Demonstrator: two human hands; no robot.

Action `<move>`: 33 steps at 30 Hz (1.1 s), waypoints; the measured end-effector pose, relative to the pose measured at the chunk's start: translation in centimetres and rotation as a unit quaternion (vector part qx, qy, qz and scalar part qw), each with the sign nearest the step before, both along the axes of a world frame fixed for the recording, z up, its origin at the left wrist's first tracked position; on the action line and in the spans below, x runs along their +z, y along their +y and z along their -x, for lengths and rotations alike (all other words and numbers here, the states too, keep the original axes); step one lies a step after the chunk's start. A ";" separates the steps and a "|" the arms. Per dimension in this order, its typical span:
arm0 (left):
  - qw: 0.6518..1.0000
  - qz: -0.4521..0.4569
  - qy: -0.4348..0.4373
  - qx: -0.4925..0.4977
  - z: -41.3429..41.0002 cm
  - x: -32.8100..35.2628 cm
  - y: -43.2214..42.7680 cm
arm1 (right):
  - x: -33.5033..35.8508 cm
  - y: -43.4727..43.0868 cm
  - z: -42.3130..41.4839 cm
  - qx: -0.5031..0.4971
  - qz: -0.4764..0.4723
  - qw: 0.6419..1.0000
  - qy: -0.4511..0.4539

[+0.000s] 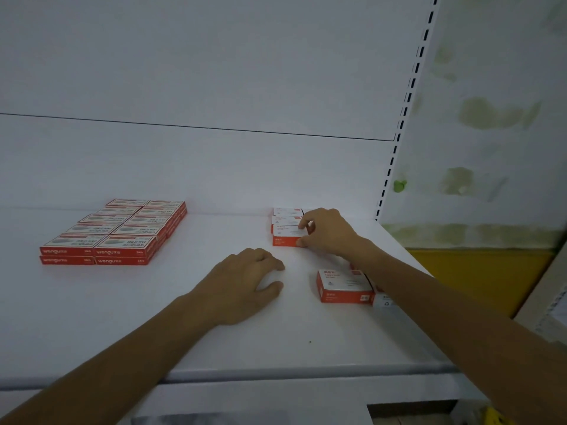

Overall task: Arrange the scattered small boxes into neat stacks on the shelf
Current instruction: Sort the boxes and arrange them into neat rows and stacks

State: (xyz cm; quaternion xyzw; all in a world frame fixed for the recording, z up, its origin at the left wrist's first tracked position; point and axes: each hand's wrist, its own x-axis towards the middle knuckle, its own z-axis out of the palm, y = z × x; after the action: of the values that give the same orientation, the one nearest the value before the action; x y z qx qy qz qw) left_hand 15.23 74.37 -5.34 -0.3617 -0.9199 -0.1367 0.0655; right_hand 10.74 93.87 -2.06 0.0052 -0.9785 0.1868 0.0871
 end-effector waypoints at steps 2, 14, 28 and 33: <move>1.000 0.011 0.016 0.009 -0.1 0.1 0.1 | 0.0 0.4 -0.2 0.002 0.006 1.000 0.001; 0.998 -0.066 -0.013 -0.014 -1.3 3.6 6.4 | 2.5 8.5 -6.6 -0.061 0.044 0.996 0.039; 0.994 -0.057 -0.082 -0.033 -1.2 2.1 11.6 | 0.9 10.6 -8.5 -0.028 0.046 0.995 -0.078; 0.988 -0.075 -0.132 -0.039 -1.2 2.2 12.1 | 0.6 11.4 -7.2 -0.028 0.101 0.994 -0.015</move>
State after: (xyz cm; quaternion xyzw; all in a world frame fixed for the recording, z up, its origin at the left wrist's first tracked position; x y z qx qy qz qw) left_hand 16.45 86.42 -3.16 -0.3705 -0.8927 -0.2542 -0.0350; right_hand 17.95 105.28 -1.45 -0.0334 -0.9556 0.2821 0.0778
